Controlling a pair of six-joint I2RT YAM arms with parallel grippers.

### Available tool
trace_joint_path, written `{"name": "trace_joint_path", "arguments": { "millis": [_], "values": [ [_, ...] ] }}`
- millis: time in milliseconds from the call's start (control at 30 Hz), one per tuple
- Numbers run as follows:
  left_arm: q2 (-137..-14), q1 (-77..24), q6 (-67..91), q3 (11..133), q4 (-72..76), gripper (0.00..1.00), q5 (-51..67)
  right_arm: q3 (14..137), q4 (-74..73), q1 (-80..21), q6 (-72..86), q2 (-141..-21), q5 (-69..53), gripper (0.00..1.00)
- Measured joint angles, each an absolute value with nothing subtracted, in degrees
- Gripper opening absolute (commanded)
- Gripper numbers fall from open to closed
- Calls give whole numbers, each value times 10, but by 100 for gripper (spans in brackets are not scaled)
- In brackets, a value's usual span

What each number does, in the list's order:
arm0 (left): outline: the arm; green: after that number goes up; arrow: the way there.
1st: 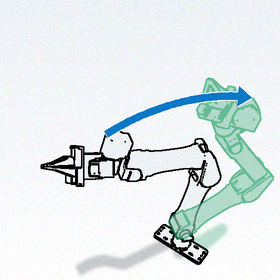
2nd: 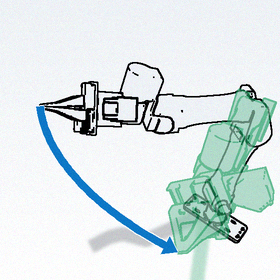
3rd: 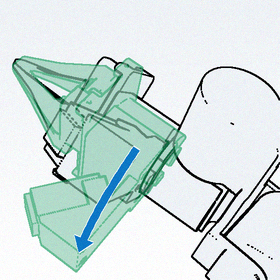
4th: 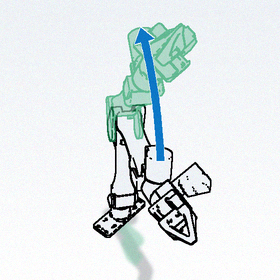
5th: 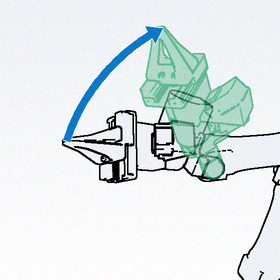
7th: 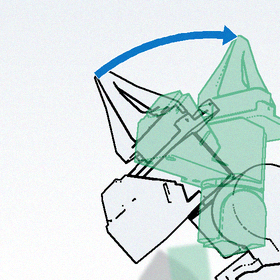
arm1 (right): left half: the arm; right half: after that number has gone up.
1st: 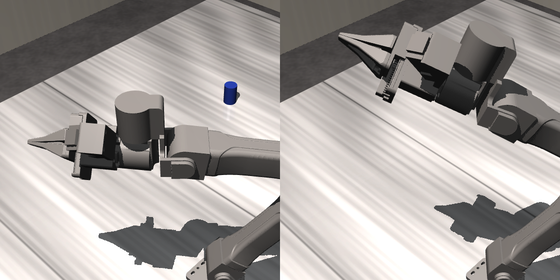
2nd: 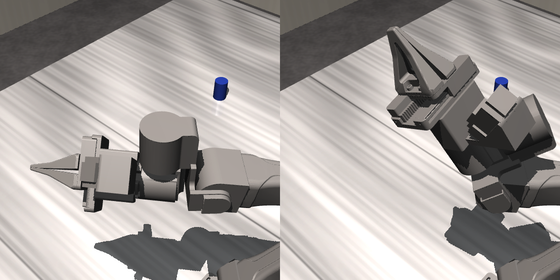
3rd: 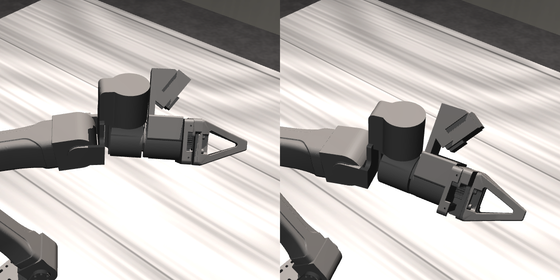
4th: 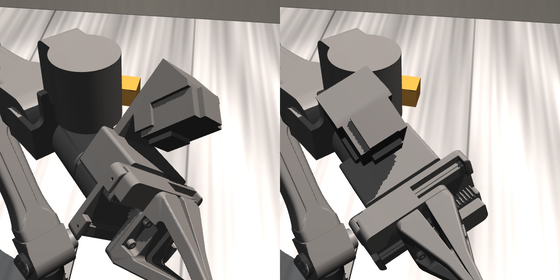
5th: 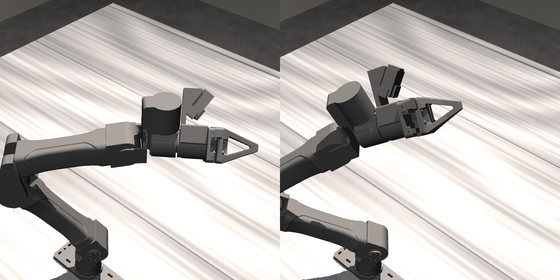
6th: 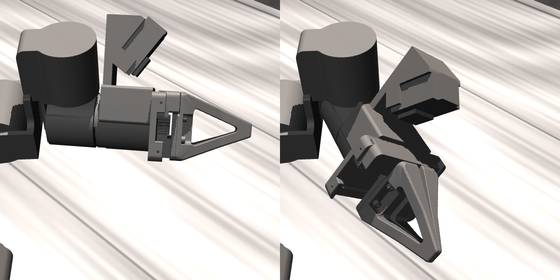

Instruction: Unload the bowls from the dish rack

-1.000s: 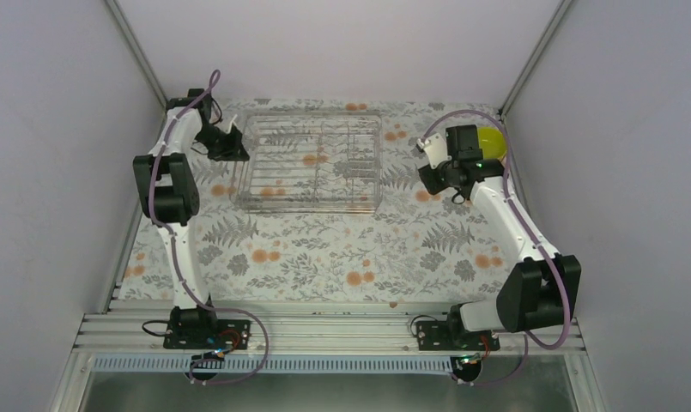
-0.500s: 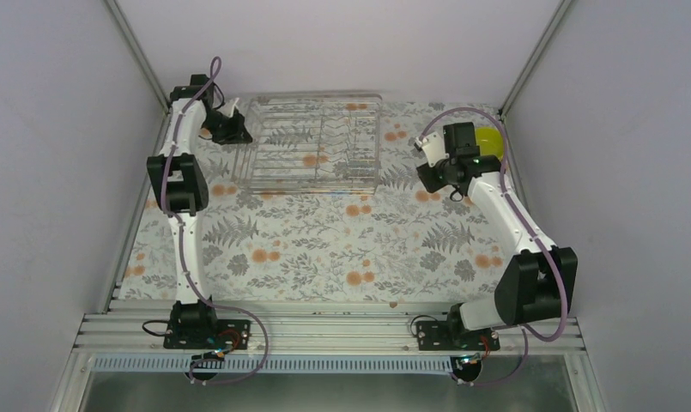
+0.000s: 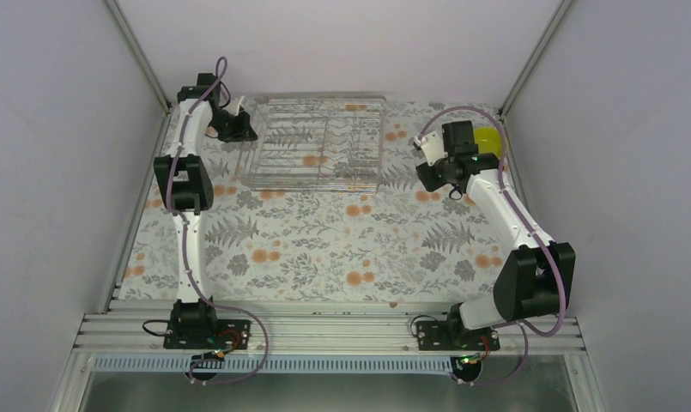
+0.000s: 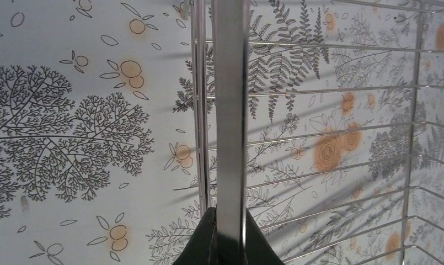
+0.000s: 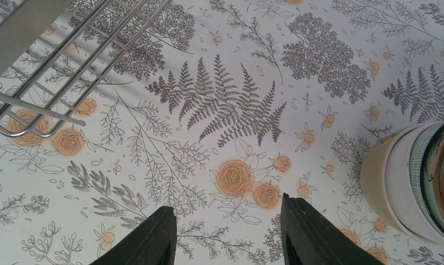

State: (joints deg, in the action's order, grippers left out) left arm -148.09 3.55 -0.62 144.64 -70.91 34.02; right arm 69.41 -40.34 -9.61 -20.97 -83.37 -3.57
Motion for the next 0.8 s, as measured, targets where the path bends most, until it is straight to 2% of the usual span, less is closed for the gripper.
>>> {"name": "trace_joint_path", "arguments": {
  "millis": [567, 600, 700, 800],
  "values": [
    [-1456, 20, -19, 1437, -686, 3, 223, 694, -404, -96, -210, -834, -44, 48],
    [-1455, 21, -19, 1434, -682, 9, 222, 694, -404, -96, -210, -834, -45, 48],
    [-1449, 27, -30, 1421, -663, 36, 227, 694, -404, -96, -210, -834, -48, 50],
    [-1440, 30, -40, 1409, -632, 66, 260, 694, -404, -96, -210, -834, -52, 51]
  ]
}}
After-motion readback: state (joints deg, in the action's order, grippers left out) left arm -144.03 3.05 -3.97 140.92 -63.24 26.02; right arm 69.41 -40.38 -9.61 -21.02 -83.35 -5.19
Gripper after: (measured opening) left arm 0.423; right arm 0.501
